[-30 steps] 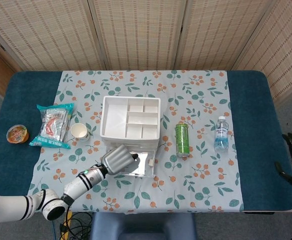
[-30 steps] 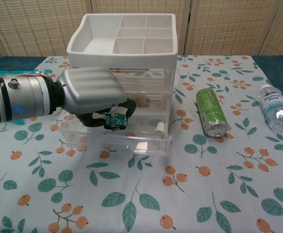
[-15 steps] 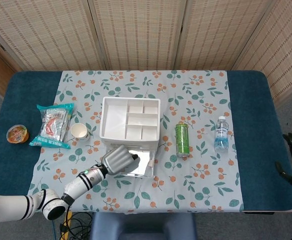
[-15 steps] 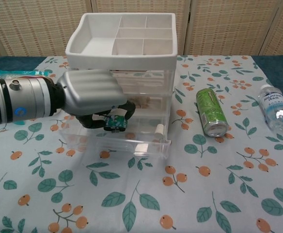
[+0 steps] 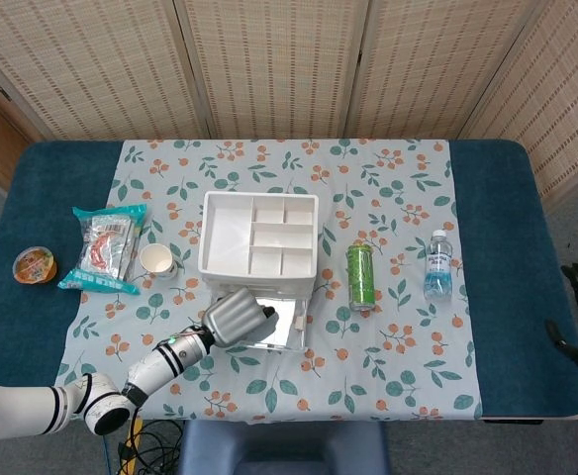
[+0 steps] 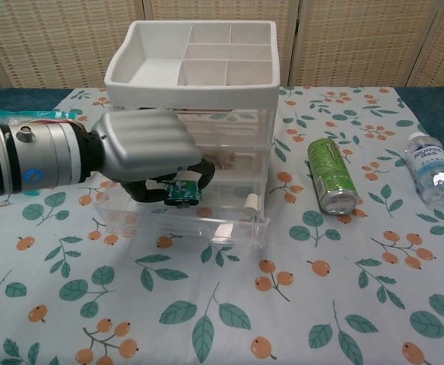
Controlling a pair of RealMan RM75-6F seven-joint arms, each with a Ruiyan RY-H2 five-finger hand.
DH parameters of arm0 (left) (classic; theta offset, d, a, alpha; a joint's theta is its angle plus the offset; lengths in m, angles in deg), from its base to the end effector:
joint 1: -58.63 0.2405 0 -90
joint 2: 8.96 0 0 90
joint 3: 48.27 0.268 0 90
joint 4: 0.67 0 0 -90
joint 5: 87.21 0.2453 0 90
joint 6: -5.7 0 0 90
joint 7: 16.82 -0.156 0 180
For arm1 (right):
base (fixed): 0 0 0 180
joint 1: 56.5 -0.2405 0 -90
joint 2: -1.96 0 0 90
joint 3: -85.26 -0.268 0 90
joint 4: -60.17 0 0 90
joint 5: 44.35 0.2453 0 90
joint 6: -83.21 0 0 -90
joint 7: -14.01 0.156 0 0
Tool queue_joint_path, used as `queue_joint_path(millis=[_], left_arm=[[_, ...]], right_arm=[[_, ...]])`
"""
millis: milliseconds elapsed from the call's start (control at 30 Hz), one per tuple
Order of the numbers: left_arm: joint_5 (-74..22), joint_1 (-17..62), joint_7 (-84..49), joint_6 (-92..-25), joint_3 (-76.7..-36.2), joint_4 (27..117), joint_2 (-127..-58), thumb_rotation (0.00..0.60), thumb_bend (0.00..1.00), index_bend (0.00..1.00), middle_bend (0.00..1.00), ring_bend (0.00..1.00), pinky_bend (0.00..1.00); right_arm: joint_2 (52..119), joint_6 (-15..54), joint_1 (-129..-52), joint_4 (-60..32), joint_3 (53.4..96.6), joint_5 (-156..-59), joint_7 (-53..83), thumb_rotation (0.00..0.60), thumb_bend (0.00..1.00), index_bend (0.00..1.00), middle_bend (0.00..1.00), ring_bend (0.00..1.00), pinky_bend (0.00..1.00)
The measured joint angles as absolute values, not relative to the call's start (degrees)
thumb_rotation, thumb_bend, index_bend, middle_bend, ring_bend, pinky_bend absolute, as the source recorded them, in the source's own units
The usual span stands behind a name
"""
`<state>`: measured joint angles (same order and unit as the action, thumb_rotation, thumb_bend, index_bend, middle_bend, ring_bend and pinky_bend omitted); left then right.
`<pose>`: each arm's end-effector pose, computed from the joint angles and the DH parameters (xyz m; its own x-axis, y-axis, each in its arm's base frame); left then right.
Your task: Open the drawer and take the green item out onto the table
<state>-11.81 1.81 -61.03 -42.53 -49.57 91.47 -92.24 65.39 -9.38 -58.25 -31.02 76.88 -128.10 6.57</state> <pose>-0.0759 0.3363 -0.0713 0.8499 -0.1576 0.5029 0.2035 -0.7820 -0.5891 -0.3400 -0.1985 0.1749 0.5330 0.1912 0.8242 -0.8460 0.1026 0.5232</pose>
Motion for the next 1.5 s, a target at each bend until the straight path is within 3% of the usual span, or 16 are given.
queue_joint_path(millis=[900, 1500], left_arm=[[-8.76, 3.07, -57.09, -44.07, -49.82, 91.3, -91.6, 0.6, 0.38, 0.56, 0.96, 1.0, 1.0], [-2.44, 8.25, -52.14, -52.59, -48.95, 95.95, -86.88, 0.6, 0.38, 0.56, 0.96, 1.0, 1.0]], right_arm=[[65.49, -9.41, -58.33, -31.08, 76.86, -128.35, 6.49, 0.6, 0.31, 0.13, 0.16, 0.11, 0.18], [65.53, -8.95, -58.84, -31.49, 76.76, -128.51, 5.86, 0.6, 0.31, 0.13, 0.16, 0.11, 0.18]])
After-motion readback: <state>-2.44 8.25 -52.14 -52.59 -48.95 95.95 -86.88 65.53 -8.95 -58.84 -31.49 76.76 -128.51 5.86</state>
